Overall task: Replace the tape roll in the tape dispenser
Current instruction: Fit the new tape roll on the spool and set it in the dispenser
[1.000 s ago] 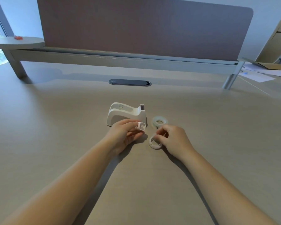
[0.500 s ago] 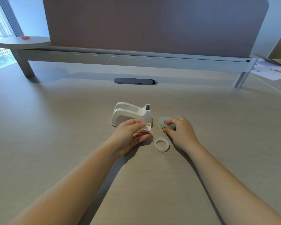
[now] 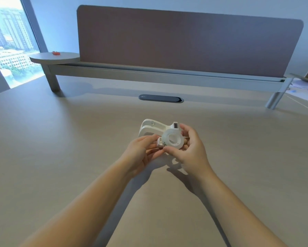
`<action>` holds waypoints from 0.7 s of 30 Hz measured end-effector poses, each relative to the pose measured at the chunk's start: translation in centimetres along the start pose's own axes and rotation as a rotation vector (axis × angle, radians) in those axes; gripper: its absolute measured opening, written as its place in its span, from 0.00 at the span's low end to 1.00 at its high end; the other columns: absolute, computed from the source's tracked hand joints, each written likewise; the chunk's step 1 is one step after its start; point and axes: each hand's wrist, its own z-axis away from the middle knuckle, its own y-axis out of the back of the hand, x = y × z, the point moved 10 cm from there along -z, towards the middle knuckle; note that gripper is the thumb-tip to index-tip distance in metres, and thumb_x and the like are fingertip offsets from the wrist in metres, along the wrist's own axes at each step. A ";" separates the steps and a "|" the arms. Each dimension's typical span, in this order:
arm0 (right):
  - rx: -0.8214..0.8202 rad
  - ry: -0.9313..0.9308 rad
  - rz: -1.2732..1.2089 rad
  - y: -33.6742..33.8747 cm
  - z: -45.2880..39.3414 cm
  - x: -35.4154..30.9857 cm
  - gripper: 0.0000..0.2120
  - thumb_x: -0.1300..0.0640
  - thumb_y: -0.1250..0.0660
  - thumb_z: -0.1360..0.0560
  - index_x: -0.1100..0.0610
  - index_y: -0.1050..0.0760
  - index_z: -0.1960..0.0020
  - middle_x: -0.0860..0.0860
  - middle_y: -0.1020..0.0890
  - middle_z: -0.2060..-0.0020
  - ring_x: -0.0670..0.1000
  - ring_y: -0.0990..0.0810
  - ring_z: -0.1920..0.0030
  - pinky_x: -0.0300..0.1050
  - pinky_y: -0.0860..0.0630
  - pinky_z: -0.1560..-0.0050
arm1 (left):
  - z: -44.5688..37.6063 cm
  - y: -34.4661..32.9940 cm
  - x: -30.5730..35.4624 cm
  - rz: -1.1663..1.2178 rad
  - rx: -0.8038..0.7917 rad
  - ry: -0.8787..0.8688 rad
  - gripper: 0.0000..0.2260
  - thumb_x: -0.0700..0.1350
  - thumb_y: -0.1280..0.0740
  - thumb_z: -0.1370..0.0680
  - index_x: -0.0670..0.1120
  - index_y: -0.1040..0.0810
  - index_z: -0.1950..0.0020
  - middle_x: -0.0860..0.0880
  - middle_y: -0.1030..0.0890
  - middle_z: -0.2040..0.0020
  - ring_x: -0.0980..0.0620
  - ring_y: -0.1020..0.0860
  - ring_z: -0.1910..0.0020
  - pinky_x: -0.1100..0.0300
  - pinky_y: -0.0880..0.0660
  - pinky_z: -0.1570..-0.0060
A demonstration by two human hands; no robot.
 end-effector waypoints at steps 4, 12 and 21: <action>-0.012 0.085 0.148 -1.6 -0.2 -0.9 0.25 0.56 0.25 0.38 0.50 0.32 0.45 0.46 0.30 0.51 0.43 0.27 0.51 0.25 0.28 0.53 | 0.0 0.8 0.2 -0.011 -0.029 -0.020 0.10 0.45 0.40 0.25 0.40 0.23 0.51 0.44 0.18 0.60 0.53 0.19 0.66 0.67 0.21 0.66; -0.031 0.161 0.235 -3.2 -0.7 -1.0 0.23 0.52 0.26 0.38 0.48 0.35 0.49 0.46 0.28 0.52 0.40 0.27 0.53 0.23 0.30 0.57 | 0.0 0.6 0.4 -0.034 -0.145 -0.049 0.10 0.43 0.41 0.25 0.42 0.21 0.54 0.50 0.15 0.65 0.55 0.18 0.64 0.68 0.21 0.64; -0.073 0.147 0.229 -3.4 -0.5 -0.8 0.25 0.53 0.26 0.38 0.48 0.37 0.48 0.47 0.28 0.52 0.40 0.28 0.53 0.26 0.31 0.57 | -0.5 0.6 0.4 -0.048 -0.159 -0.073 0.08 0.39 0.40 0.26 0.40 0.21 0.55 0.50 0.15 0.67 0.54 0.18 0.66 0.67 0.22 0.68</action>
